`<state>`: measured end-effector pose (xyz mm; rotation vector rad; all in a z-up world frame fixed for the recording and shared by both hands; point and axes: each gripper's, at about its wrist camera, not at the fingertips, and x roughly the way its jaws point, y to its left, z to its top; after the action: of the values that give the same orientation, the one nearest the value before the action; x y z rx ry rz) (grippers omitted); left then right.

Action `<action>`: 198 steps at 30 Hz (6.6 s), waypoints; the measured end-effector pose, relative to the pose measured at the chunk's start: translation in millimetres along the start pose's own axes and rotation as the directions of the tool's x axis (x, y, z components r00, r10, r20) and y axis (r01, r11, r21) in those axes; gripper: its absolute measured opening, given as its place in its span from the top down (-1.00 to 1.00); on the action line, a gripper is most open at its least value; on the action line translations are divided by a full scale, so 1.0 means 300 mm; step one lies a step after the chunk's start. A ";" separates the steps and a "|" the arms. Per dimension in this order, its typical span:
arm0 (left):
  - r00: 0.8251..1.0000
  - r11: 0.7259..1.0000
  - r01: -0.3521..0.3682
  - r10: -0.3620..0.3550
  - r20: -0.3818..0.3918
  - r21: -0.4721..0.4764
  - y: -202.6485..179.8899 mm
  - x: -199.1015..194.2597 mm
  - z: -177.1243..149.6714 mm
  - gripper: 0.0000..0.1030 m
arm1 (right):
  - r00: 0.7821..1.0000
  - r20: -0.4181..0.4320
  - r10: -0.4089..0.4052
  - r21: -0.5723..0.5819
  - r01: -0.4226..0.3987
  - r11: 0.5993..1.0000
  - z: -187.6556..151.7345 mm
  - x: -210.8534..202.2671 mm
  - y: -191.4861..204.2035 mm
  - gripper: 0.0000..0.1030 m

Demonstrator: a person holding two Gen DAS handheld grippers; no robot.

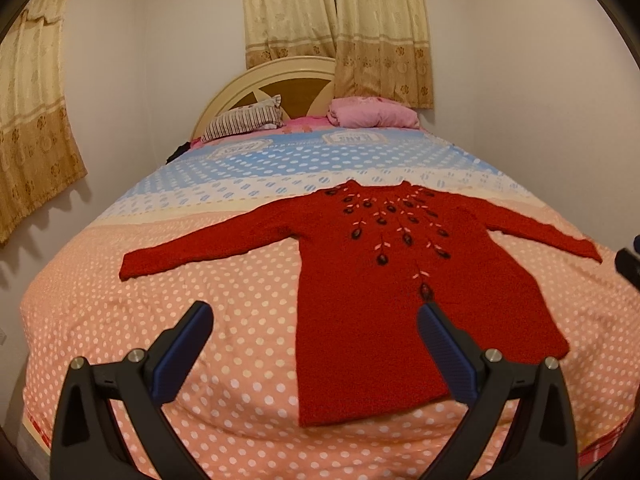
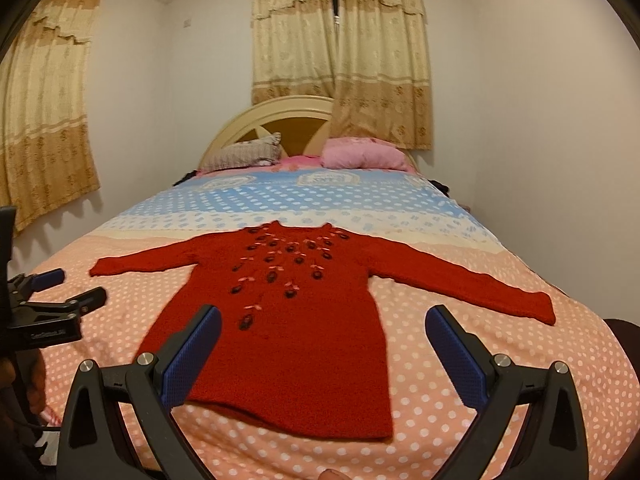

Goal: Fold small clothes
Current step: 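Move the right tool toward the sweater's sleeve cuff and lower it, then grasp the sleeve cuff with the right tool and lift it, then carry the sleeve across the sweater body and release it with the right tool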

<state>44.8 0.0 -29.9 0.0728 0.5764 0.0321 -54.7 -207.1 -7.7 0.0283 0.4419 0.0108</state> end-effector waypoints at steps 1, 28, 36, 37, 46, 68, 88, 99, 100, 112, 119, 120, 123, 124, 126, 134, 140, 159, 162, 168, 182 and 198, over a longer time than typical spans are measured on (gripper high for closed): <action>1.000 1.000 -0.007 0.007 -0.005 0.006 0.002 0.015 0.006 -1.00 | 1.000 -0.006 -0.005 0.008 0.005 1.000 0.002 0.011 -0.013 -0.98; 0.991 0.991 -0.067 0.080 -0.109 0.118 -0.021 0.481 0.135 -1.00 | 0.947 -0.228 -0.226 0.176 0.268 0.947 0.034 0.466 -0.567 -0.98; 0.984 0.989 -0.058 0.079 -0.157 0.133 -0.064 0.614 0.144 -1.00 | 0.924 -0.286 -0.255 0.235 0.326 0.916 -0.001 0.572 -0.732 -0.98; 0.983 0.989 -0.058 0.081 -0.162 0.137 -0.070 0.632 0.144 -1.00 | 0.921 -0.293 -0.257 0.242 0.331 0.912 -0.006 0.580 -0.751 -0.98; 0.970 0.990 -0.071 0.097 -0.222 0.120 -0.056 0.772 0.131 -1.00 | 0.894 -0.343 -0.288 0.353 0.407 0.843 -0.056 0.597 -0.995 -0.98; 0.964 0.999 -0.028 0.038 -0.264 0.043 -0.021 0.831 0.108 -1.00 | 0.846 -0.498 -0.193 0.558 0.482 0.676 -0.180 0.620 -1.325 0.25; 0.984 0.999 -0.014 0.006 -0.180 -0.046 0.119 0.758 0.165 -1.00 | 0.934 -0.277 -0.224 0.417 0.328 0.848 0.268 0.588 -1.036 0.85; 0.979 0.997 -0.015 -0.001 -0.204 -0.076 0.178 0.784 0.111 -1.00 | 0.977 -0.143 -0.157 0.270 0.191 0.944 0.628 0.622 -0.689 0.85; 0.979 0.997 -0.018 0.002 -0.203 -0.078 0.183 0.785 0.107 -1.00 | 0.980 -0.133 -0.150 0.257 0.180 0.950 0.652 0.625 -0.658 0.85; 0.979 0.988 -0.027 -0.004 -0.204 -0.149 0.273 0.795 0.074 -1.00 | 0.998 -0.055 0.010 0.093 -0.004 0.996 0.875 0.705 -0.189 0.85; 0.979 0.985 -0.015 -0.021 -0.203 -0.174 0.285 0.794 0.069 -1.00 | 0.993 -0.071 0.099 0.014 -0.098 0.995 0.881 0.801 0.066 0.85; 0.978 0.984 -0.014 -0.023 -0.206 -0.179 0.288 0.795 0.068 -1.00 | 0.991 -0.079 0.110 0.001 -0.110 0.994 0.873 0.818 0.100 0.85; 0.978 0.981 -0.013 -0.027 -0.208 -0.192 0.292 0.796 0.065 -1.00 | 0.986 -0.100 0.133 -0.043 -0.138 0.990 0.845 0.875 0.203 0.85; 0.978 0.981 -0.013 -0.027 -0.206 -0.193 0.292 0.794 0.064 -1.00 | 0.983 -0.109 0.147 -0.056 -0.153 0.987 0.826 0.902 0.251 0.85; 0.979 0.981 -0.013 -0.027 -0.201 -0.194 0.293 0.793 0.063 -1.00 | 0.977 -0.129 0.169 -0.080 -0.180 0.980 0.790 0.943 0.322 0.85; 0.974 0.975 -0.008 -0.042 -0.221 -0.220 0.303 0.805 0.052 -1.00 | 0.944 -0.244 0.221 -0.160 -0.264 0.951 0.519 1.167 0.623 0.85; 0.971 0.976 -0.010 -0.042 -0.235 -0.216 0.298 0.814 0.050 -1.00 | 0.847 -0.438 0.303 -0.149 -0.400 0.904 0.281 1.325 0.722 0.82; 0.959 0.963 0.196 -0.228 -0.168 -0.186 0.200 0.887 0.252 -0.47 | 0.872 -0.436 0.220 -0.178 -0.323 0.929 0.096 1.060 0.270 -0.24; 0.940 0.958 0.212 -0.254 -0.228 -0.194 0.154 0.981 0.252 -0.25 | 0.871 -0.441 0.216 -0.170 -0.318 0.933 0.044 1.051 0.248 -0.24; 0.932 0.948 0.237 -0.283 -0.225 -0.213 0.129 0.996 0.227 0.81 | 0.872 -0.423 0.249 -0.108 -0.321 0.941 -0.017 1.036 0.193 -0.30; 0.933 0.935 0.236 -0.294 -0.207 -0.263 0.185 0.922 0.140 0.82 | 0.873 -0.412 0.262 -0.084 -0.323 0.943 0.008 0.996 0.168 -0.35; 0.946 0.943 0.198 -0.256 -0.201 -0.268 0.216 0.886 0.106 -0.21 | 0.842 -0.530 0.101 -0.019 -0.130 0.991 0.130 1.211 -0.073 -0.34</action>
<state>284.2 76.1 -142.5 -0.2425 0.8098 -0.1163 290.5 -223.8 -128.6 -0.0026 0.9951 0.1536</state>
